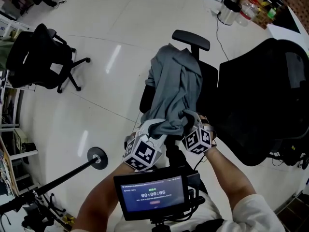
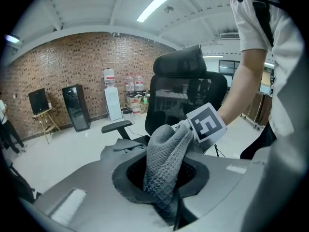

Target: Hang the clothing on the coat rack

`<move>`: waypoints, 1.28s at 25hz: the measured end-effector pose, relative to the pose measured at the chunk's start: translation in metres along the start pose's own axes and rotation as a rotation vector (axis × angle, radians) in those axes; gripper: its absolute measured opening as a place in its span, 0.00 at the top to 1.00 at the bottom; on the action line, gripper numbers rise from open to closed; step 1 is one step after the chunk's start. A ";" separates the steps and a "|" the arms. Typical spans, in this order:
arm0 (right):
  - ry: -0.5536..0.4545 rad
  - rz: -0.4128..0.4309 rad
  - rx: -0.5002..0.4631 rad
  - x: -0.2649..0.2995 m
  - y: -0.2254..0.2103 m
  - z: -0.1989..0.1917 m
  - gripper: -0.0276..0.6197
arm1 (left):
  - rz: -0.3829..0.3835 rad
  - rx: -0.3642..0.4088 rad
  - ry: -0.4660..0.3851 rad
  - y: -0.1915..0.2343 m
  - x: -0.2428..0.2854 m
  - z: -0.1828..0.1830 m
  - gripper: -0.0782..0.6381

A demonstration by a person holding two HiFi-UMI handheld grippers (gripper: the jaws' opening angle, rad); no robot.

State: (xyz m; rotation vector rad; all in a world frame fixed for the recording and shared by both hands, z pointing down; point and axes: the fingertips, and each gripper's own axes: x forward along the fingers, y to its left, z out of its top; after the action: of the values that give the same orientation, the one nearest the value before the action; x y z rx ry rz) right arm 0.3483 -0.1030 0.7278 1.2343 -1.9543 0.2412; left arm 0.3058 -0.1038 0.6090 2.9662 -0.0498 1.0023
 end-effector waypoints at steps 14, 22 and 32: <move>-0.263 -0.123 0.154 -0.095 -0.113 0.106 0.95 | 0.132 -0.133 -0.243 0.058 -0.049 0.077 0.80; -0.465 -0.152 0.096 -0.142 -0.158 0.211 0.95 | 0.212 -0.182 -0.449 0.102 -0.108 0.141 0.81; -0.665 -0.151 -0.004 -0.185 -0.181 0.327 0.95 | 0.318 -0.148 -0.605 0.130 -0.197 0.192 0.81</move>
State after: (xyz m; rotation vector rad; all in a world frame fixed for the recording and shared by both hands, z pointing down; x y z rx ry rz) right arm 0.3669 -0.2447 0.3357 1.5881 -2.3834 -0.2903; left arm 0.2613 -0.2328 0.3372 3.0483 -0.5810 0.0610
